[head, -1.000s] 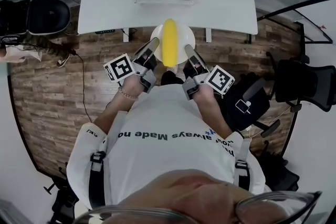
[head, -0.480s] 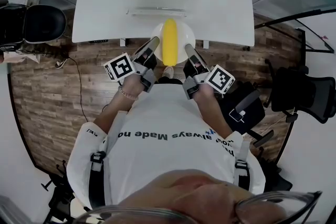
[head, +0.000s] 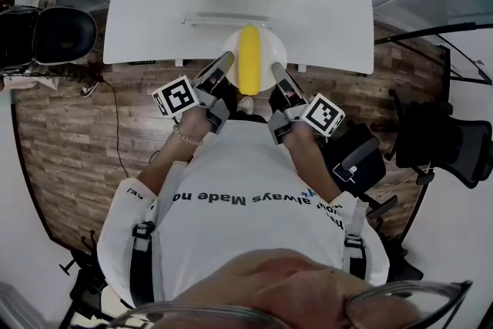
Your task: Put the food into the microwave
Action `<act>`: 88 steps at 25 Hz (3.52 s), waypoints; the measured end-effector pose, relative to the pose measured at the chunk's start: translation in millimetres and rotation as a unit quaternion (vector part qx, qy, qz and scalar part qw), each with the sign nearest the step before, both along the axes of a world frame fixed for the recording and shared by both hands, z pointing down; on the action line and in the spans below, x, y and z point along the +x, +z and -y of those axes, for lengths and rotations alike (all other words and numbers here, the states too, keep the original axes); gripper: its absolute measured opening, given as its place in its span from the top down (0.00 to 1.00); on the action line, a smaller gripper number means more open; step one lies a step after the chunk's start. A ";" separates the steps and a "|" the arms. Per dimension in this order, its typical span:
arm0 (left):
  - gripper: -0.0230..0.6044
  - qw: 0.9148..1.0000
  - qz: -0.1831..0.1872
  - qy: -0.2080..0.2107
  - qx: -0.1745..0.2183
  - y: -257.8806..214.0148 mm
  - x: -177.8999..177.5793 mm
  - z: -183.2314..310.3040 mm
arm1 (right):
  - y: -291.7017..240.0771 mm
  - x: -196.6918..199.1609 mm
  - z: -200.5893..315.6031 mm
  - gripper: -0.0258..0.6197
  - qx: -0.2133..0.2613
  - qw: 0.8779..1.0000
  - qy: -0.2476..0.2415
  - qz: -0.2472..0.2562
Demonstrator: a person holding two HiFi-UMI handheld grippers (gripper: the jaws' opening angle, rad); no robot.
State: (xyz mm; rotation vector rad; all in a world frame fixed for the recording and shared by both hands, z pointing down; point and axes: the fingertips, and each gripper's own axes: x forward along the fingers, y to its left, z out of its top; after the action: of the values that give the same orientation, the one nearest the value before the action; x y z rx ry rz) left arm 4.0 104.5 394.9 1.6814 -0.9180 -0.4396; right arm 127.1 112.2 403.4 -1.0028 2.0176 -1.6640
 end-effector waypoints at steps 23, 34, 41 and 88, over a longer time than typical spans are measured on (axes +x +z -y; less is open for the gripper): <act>0.94 1.000 -0.006 0.004 -0.002 7.9 -55.1 136.1 | 6.5 -55.4 135.7 0.93 -0.004 1.000 0.005 -0.010; 0.94 1.000 -0.011 0.012 -0.005 5.5 -104.8 211.8 | 0.4 -106.5 210.0 0.93 -0.006 1.000 0.013 -0.014; 0.94 1.000 -0.010 0.019 -0.009 10.3 -112.0 237.2 | 4.5 -113.5 233.5 0.93 -0.009 1.000 0.018 -0.016; 0.94 0.999 -0.005 0.004 -0.051 56.0 -68.4 242.5 | 52.0 -69.4 246.2 0.93 -0.050 0.999 -0.008 -0.012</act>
State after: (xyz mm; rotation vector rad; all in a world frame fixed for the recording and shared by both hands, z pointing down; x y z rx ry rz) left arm -64.5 -138.0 450.9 1.5873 -0.9126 -0.3888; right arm 57.7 -134.0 455.4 -1.0472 1.9780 -1.7855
